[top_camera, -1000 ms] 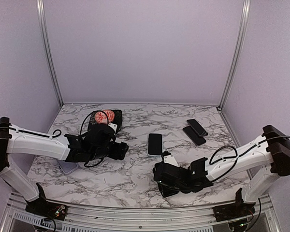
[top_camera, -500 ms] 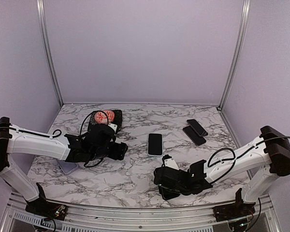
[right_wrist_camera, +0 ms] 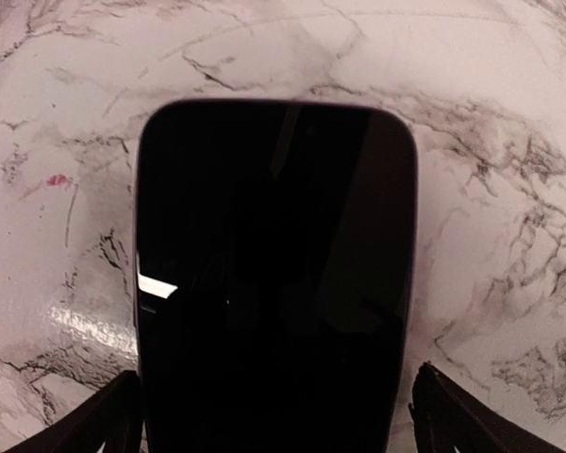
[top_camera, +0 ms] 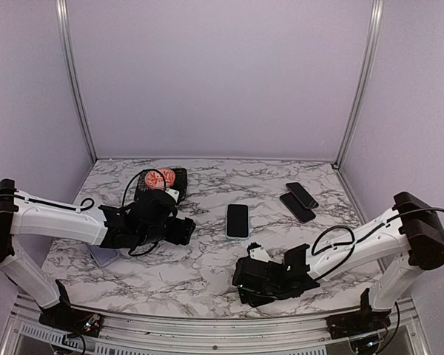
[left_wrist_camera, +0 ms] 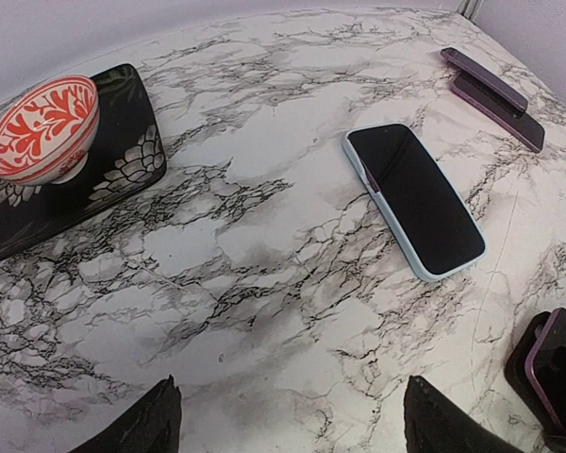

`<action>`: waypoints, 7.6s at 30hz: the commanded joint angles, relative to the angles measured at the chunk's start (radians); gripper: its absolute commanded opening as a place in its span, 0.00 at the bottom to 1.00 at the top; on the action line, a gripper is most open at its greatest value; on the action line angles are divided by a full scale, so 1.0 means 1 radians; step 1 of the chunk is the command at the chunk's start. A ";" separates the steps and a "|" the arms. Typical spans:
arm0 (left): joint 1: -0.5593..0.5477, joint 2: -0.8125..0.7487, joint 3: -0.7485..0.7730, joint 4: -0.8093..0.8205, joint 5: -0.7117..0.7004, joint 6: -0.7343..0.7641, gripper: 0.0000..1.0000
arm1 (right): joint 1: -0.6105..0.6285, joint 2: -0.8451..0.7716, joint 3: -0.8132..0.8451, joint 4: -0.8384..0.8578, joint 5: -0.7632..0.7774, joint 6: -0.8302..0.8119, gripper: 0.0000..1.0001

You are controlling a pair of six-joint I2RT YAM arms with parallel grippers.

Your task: Put the phone into the phone case

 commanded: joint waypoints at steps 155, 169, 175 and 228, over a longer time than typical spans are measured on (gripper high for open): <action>-0.186 -0.277 -0.163 0.535 0.747 0.465 0.00 | -0.157 -0.536 0.159 0.420 -0.781 -1.083 0.24; -0.187 -0.304 -0.172 0.552 0.761 0.451 0.00 | -0.175 -0.647 0.006 0.527 -0.703 -1.038 0.31; -0.186 -0.318 -0.176 0.552 0.751 0.451 0.00 | -0.175 -0.637 0.013 0.505 -0.694 -1.046 0.00; -0.185 -0.255 -0.212 0.751 0.767 0.287 0.00 | -0.185 -0.585 0.012 0.620 -0.789 -1.031 0.00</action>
